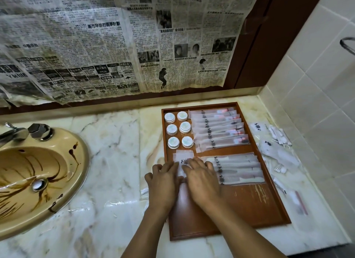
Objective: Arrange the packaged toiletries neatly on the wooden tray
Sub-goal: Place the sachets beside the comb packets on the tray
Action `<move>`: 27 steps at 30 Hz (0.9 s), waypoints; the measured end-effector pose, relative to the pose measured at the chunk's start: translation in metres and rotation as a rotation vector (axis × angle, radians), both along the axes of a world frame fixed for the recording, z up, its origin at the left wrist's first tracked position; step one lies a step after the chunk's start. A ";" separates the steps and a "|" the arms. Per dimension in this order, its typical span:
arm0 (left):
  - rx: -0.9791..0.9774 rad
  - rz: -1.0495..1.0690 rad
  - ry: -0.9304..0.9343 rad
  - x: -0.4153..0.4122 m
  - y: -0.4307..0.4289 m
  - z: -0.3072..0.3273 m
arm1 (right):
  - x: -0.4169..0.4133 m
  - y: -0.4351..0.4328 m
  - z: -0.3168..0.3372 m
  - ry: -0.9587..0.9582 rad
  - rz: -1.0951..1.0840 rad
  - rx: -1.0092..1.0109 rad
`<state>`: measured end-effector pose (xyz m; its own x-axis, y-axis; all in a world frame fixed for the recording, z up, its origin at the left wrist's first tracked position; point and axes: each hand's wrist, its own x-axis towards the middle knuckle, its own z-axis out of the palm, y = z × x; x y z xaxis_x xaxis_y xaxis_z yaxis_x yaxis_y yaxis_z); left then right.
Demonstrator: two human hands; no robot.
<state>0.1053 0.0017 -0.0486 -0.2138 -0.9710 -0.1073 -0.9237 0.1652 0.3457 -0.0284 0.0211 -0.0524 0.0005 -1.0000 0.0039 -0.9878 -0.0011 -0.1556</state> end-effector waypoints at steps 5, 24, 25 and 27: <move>-0.008 -0.031 -0.077 0.005 0.004 -0.001 | 0.006 0.004 -0.005 -0.019 0.048 0.047; 0.018 -0.065 -0.084 0.010 -0.005 0.002 | -0.001 0.010 -0.017 -0.066 0.131 0.120; 0.016 -0.063 -0.082 0.010 -0.004 0.002 | -0.002 0.011 -0.015 -0.076 0.132 0.121; 0.007 -0.053 -0.070 0.010 -0.002 0.003 | -0.004 0.011 -0.011 -0.103 0.140 0.102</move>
<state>0.1155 -0.0002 -0.0460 -0.2569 -0.9576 -0.1304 -0.9356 0.2127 0.2818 -0.0329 0.0320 -0.0634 0.1444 -0.9854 -0.0904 -0.9580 -0.1164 -0.2620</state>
